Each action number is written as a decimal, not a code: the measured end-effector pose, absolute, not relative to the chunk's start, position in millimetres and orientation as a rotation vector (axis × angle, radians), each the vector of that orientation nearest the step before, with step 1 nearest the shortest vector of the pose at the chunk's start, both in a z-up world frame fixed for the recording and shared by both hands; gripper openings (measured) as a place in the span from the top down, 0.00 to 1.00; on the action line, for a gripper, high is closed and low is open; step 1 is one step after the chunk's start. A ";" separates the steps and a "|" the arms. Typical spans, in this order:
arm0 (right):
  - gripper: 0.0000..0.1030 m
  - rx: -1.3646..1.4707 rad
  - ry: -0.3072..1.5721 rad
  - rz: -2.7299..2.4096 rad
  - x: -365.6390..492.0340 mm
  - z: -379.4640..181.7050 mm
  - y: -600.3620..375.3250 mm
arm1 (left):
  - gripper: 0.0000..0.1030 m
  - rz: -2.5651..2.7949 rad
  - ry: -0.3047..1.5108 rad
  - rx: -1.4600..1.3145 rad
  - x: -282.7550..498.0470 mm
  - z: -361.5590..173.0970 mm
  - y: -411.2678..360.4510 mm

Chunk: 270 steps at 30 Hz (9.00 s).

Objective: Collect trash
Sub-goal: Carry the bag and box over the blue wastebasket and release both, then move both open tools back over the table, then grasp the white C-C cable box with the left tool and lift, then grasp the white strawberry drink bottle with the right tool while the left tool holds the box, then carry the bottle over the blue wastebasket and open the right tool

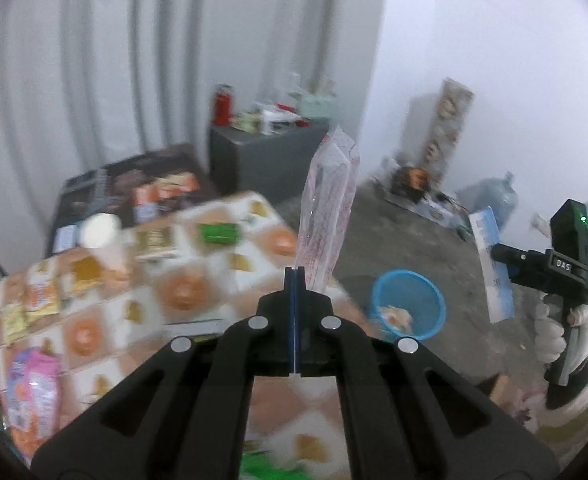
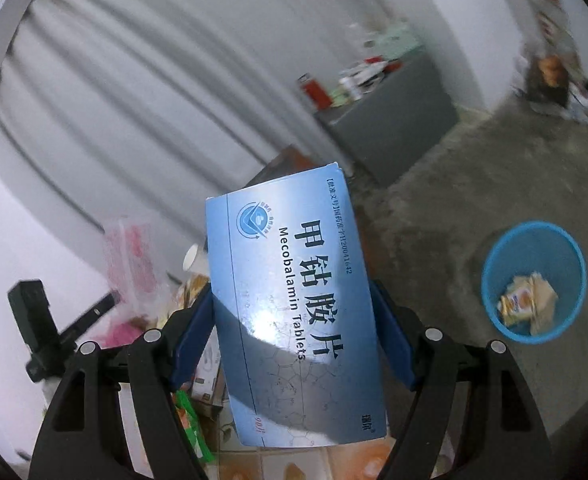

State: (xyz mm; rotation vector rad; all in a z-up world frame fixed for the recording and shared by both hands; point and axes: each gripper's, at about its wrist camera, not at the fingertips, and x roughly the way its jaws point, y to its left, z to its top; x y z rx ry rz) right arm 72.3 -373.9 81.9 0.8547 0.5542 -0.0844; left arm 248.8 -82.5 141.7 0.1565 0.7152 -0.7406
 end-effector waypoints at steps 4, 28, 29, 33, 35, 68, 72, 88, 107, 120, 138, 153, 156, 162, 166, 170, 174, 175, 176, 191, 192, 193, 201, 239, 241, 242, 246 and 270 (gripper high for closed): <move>0.29 0.917 0.520 -0.120 31.5 62.7 -402.9 | 1.00 -0.814 0.762 0.187 233.4 129.7 -140.0; 0.29 1.161 0.758 -0.433 30.2 -128.2 -570.3 | 1.00 -0.975 1.223 0.314 242.9 -89.0 -433.6; 0.29 1.163 0.772 -0.442 39.6 -136.3 -578.0 | 1.00 -0.977 1.228 0.313 244.8 -93.3 -438.9; 0.21 1.138 0.828 -0.507 69.7 -170.0 -604.5 | 0.66 -0.954 1.265 0.336 260.7 -128.9 -474.8; 0.19 1.092 0.868 -0.568 80.8 -193.9 -615.7 | 0.53 -0.919 1.259 0.364 262.4 -145.1 -488.9; 0.11 0.662 0.668 -0.529 -9.1 -23.2 -411.5 | 0.29 -0.853 0.748 0.059 151.7 83.5 -281.7; 0.09 0.622 0.680 -0.507 -4.3 -4.8 -391.0 | 0.29 -0.781 0.708 0.027 143.7 96.9 -236.7; 0.08 0.601 0.625 -0.182 18.3 54.2 -307.5 | 0.29 -0.277 0.489 -0.183 90.5 151.2 33.2; 0.08 0.575 0.815 0.131 100.7 47.6 -178.3 | 0.29 -0.017 0.605 -0.267 44.3 62.4 186.7; 0.08 0.573 0.912 0.155 135.9 27.0 -145.2 | 0.29 0.004 0.642 -0.303 55.3 35.5 216.9; 0.08 0.654 1.001 0.143 182.6 2.3 -135.6 | 0.29 -0.033 0.647 -0.225 90.9 26.5 222.1; 0.08 0.774 0.927 0.071 236.8 13.8 -154.2 | 0.20 -0.503 0.777 -0.177 185.3 75.1 128.5; 0.08 0.786 0.917 0.046 232.0 10.1 -165.9 | 0.19 -0.590 0.867 -0.023 226.4 70.9 72.8; 0.08 0.846 0.894 0.013 219.7 3.1 -199.5 | 0.19 -0.575 1.148 0.149 310.5 15.1 -7.4; 0.08 0.883 0.876 0.003 217.2 -1.0 -217.7 | 0.19 -0.481 1.232 0.126 340.9 -10.0 -14.3; 0.08 0.920 0.873 0.009 217.9 -10.7 -231.6 | 0.19 -0.461 1.304 0.040 353.5 -21.9 -15.5; 0.08 0.949 0.879 0.021 218.7 -19.2 -237.9 | 0.18 -0.411 1.335 0.101 354.9 -36.9 -25.8; 0.08 0.955 0.880 0.027 219.0 -21.0 -239.3 | 0.17 -0.415 1.338 0.098 356.0 -38.9 -26.0; 0.08 0.957 0.879 0.030 218.1 -21.6 -240.5 | 0.17 -0.416 1.342 0.094 356.8 -40.1 -26.8; 0.08 0.984 0.860 0.030 211.0 -22.1 -251.8 | 0.16 -0.347 1.363 0.248 356.0 -52.7 -60.5; 0.08 0.982 0.858 0.030 210.7 -21.2 -252.5 | 0.17 -0.353 1.361 0.266 354.9 -53.3 -62.7; 0.08 0.980 0.855 0.026 210.1 -20.1 -252.7 | 0.20 -0.359 1.355 0.271 354.6 -52.3 -63.5; 0.08 0.920 0.834 0.020 205.5 -3.8 -250.9 | 0.22 -0.416 1.155 0.128 348.1 1.1 -37.3; 0.08 -0.652 1.064 0.990 342.7 5.6 170.8 | 0.22 0.152 0.632 -0.497 59.8 120.3 282.6; 0.08 -0.654 1.077 0.976 346.0 -0.9 173.3 | 0.22 0.152 0.631 -0.510 51.2 122.7 280.2; 0.11 -0.655 1.082 0.974 348.1 -3.6 175.0 | 0.22 0.151 0.630 -0.513 51.9 120.2 282.2; 0.22 -0.645 1.102 0.944 354.4 -11.5 172.0 | 0.22 0.149 0.620 -0.508 63.3 114.8 288.4; 0.36 -0.084 0.750 0.521 348.7 83.6 -6.7 | 0.22 -0.020 0.522 -0.385 94.6 153.3 229.9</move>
